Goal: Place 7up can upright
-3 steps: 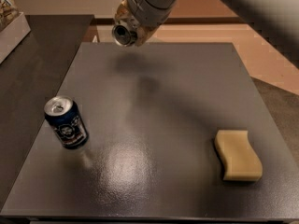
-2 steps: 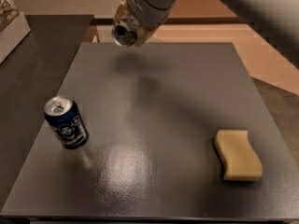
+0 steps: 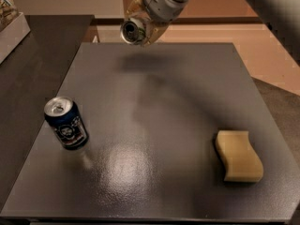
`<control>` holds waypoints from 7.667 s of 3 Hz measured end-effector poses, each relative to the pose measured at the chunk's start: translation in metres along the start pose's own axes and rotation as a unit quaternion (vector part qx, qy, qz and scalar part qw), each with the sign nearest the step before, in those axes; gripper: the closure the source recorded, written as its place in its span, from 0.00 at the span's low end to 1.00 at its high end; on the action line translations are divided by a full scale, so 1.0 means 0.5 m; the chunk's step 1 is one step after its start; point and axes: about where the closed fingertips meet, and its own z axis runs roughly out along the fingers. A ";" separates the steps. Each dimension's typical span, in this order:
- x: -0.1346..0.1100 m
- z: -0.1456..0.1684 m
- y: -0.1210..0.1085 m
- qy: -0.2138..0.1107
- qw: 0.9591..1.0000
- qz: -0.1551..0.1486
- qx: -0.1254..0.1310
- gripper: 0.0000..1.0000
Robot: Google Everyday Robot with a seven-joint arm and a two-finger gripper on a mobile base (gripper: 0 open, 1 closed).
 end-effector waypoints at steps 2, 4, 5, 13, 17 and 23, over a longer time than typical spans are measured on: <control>0.009 -0.026 0.020 -0.093 0.992 0.086 -0.005 1.00; -0.026 -0.066 0.019 -0.138 0.971 0.194 0.007 1.00; -0.057 -0.080 0.015 -0.163 0.959 0.230 0.009 1.00; -0.307 0.026 0.104 -0.333 0.881 0.322 -0.098 1.00; -0.201 -0.004 0.134 -0.303 0.851 0.429 -0.017 1.00; -0.115 0.038 0.218 -0.326 0.784 0.527 0.022 0.36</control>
Offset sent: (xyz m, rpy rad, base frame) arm -0.0117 -0.0288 0.0155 0.2611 0.2883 -0.0728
